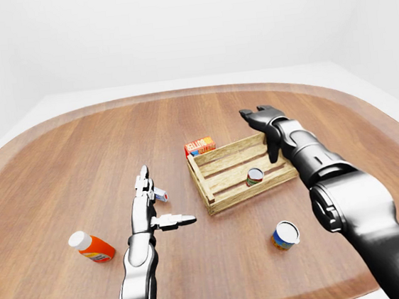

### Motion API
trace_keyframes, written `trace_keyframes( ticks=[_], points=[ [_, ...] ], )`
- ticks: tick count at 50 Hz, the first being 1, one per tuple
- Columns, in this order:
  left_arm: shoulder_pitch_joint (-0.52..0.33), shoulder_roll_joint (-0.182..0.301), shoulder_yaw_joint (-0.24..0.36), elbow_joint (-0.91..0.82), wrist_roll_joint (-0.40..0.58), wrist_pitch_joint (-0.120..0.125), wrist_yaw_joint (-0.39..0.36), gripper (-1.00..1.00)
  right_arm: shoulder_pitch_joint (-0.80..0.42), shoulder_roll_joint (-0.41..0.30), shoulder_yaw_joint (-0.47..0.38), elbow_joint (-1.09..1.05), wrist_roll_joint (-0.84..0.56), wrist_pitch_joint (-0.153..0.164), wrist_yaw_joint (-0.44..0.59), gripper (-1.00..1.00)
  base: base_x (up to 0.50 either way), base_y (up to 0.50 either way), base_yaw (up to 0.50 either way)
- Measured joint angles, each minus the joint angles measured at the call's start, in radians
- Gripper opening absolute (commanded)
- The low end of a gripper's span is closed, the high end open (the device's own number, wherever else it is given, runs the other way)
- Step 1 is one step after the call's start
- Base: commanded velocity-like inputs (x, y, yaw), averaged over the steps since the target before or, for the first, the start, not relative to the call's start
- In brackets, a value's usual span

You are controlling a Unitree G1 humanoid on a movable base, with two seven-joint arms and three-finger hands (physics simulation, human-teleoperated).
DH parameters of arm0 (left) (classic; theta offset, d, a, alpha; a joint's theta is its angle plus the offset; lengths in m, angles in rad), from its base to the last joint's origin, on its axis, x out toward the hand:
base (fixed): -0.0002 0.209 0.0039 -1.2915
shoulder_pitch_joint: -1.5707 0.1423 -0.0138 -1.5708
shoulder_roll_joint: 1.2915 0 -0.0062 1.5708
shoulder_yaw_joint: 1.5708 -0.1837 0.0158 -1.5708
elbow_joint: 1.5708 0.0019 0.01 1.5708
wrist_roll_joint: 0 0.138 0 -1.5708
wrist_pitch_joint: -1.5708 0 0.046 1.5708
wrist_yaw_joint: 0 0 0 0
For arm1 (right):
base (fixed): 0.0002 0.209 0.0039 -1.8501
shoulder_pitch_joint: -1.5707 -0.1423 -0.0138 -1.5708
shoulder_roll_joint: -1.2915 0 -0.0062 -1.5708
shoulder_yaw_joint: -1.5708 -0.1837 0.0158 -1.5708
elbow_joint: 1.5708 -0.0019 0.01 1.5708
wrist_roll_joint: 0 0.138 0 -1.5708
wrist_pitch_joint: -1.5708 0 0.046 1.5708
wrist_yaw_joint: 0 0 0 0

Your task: Pick up the tomato sauce, and put it in the wooden tray.

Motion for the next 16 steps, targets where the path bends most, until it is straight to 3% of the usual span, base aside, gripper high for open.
trace_keyframes(
  ticks=[16],
  points=[
    [0.001,0.0,0.0,-0.002,0.0,0.002,-0.001,1.0,-0.072,-0.021,0.004,-0.008,-0.004,0.0,0.001,1.0,0.0,0.0,0.0]
  ],
)
